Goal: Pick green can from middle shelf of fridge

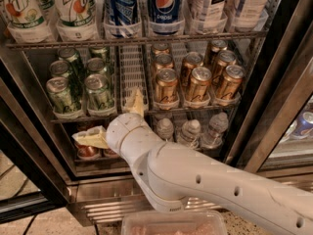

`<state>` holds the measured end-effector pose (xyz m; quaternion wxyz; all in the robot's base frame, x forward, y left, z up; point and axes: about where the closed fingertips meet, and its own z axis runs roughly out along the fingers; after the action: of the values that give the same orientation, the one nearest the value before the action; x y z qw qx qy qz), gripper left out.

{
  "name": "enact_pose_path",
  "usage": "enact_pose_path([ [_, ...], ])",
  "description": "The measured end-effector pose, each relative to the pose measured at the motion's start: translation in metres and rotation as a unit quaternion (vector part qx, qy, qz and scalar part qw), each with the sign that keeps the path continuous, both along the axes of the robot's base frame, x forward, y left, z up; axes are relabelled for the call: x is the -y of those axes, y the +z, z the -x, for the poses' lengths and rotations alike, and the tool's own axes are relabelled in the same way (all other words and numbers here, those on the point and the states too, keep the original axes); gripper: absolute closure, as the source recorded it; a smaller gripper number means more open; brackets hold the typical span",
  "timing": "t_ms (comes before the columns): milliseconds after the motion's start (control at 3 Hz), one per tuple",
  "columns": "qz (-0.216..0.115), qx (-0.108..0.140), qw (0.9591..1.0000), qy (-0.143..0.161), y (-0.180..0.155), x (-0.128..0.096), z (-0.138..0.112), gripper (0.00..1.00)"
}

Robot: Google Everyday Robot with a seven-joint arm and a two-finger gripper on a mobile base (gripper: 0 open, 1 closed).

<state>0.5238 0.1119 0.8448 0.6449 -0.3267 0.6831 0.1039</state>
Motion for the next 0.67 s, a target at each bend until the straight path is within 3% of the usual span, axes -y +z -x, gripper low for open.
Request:
enact_pose_path([
  [667, -0.004, 0.022, 0.9983, -0.053, -0.0066, -0.0003, -0.0032, 0.0],
])
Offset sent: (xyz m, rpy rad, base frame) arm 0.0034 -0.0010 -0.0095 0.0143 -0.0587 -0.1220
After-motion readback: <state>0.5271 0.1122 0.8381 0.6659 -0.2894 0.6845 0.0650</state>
